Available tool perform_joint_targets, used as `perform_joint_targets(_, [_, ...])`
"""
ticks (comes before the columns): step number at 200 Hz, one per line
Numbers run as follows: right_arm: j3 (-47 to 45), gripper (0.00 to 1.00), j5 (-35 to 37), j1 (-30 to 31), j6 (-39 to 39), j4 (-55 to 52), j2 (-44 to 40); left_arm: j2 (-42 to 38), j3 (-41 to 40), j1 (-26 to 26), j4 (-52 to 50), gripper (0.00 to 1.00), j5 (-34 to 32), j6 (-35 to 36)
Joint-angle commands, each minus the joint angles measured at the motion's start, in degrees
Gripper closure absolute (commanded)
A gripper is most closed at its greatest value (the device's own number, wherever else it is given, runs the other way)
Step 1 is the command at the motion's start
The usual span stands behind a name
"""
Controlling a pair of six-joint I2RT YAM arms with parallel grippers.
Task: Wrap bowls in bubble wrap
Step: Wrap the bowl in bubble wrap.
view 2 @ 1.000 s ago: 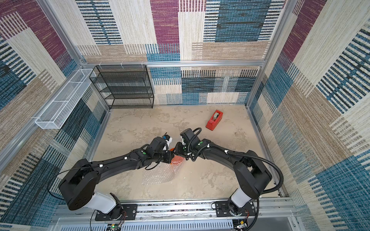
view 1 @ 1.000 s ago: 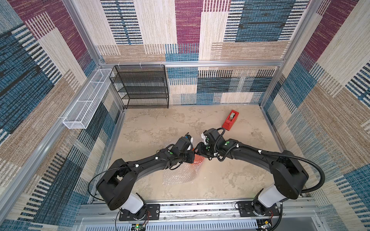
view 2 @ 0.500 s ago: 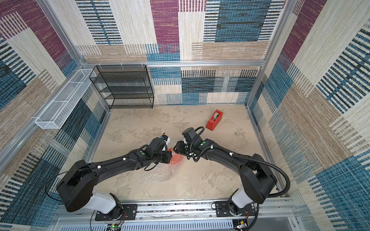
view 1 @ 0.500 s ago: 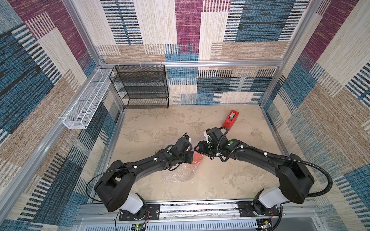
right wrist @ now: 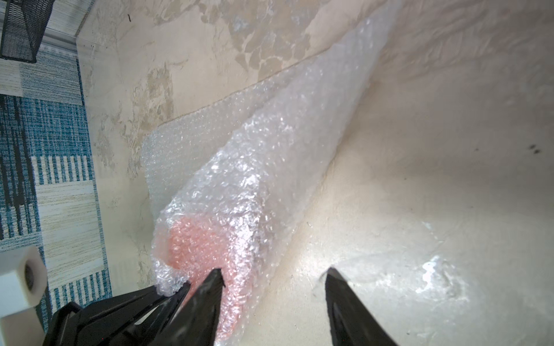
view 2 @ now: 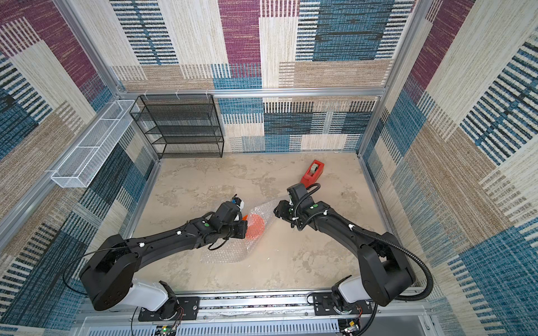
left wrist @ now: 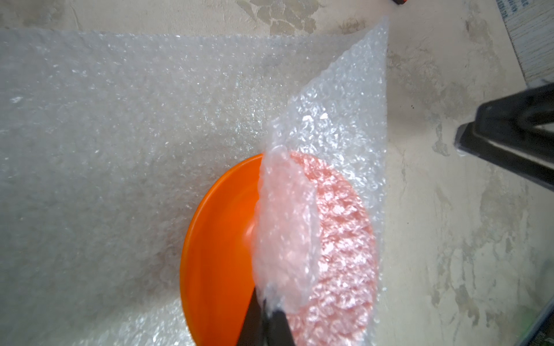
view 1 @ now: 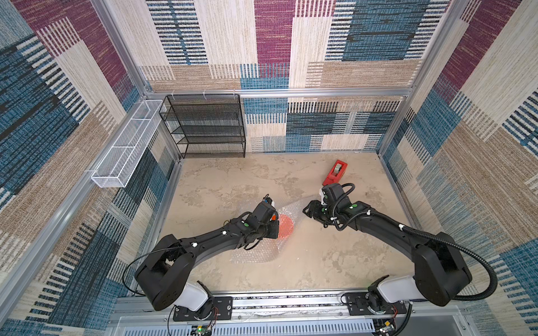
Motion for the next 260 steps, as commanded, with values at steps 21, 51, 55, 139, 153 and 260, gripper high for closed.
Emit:
perform_joint_targets(21, [0.1, 0.42, 0.4, -1.0, -1.9, 1.3, 1.8, 0.1, 0.9, 0.1, -3.6, 1.0, -4.2, -2.2])
perform_joint_targets(51, [-1.4, 0.42, 0.1, -3.1, -2.4, 2.7, 1.7, 0.2, 0.7, 0.1, -3.5, 1.0, -4.5, -2.4])
perform_joint_targets(55, [-1.3, 0.42, 0.1, -3.2, -2.5, 2.9, 1.8, 0.0, 0.7, 0.1, -3.4, 1.0, -4.4, -2.4])
perform_joint_targets(139, [3.0, 0.42, -3.2, -7.8, -4.8, 5.8, 7.6, 0.7, 1.2, 0.1, -3.6, 1.0, -4.6, -2.6])
perform_joint_targets(153, [4.1, 0.42, -4.1, -8.5, -4.9, 6.8, 9.5, 0.7, 1.2, 0.1, -3.8, 1.0, -4.7, -2.6])
perform_joint_targets(260, [11.2, 0.44, -12.8, -13.1, -1.9, 14.3, 23.4, 0.6, 0.8, 0.1, -4.3, 1.0, -5.5, -2.8])
